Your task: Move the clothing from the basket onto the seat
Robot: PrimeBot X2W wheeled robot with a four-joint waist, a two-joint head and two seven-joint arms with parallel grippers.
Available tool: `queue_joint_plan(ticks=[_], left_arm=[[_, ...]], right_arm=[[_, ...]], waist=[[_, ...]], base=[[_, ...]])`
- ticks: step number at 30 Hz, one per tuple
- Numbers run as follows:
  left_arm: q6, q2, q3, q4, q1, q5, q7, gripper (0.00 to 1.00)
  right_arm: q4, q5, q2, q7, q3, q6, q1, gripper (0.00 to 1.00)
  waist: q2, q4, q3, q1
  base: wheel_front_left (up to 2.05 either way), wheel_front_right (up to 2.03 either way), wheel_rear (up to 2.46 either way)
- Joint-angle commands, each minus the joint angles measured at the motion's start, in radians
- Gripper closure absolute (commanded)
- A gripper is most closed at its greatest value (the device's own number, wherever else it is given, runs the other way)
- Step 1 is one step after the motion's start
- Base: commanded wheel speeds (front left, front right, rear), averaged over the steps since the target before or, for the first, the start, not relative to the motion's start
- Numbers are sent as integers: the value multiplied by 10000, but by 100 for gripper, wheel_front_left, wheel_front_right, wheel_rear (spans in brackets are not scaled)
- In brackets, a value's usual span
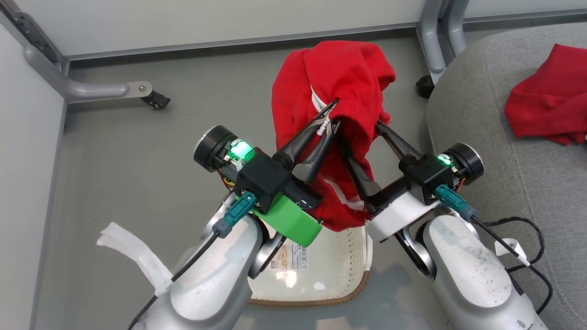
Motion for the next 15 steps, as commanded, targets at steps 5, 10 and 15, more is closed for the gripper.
queue_joint_plan(ticks=[5, 10, 15], left_arm=[[174, -14, -286, -13, -49, -208, -33, 100], [222, -13, -336, 95, -41, -244, -33, 100], [232, -13, -314, 192, -65, -181, -31, 100]], right_arm=[[77, 319, -29, 0, -101, -10, -151, 100], [77, 490, -29, 0, -103, -9, -69, 100], [17, 659, -31, 0, -174, -9, -9, 100]], waist=[[-1, -21, -32, 0], [-1, -69, -66, 0], [-1, -107, -82, 0]], base=[[0, 0, 0], [0, 0, 0], [0, 0, 0]])
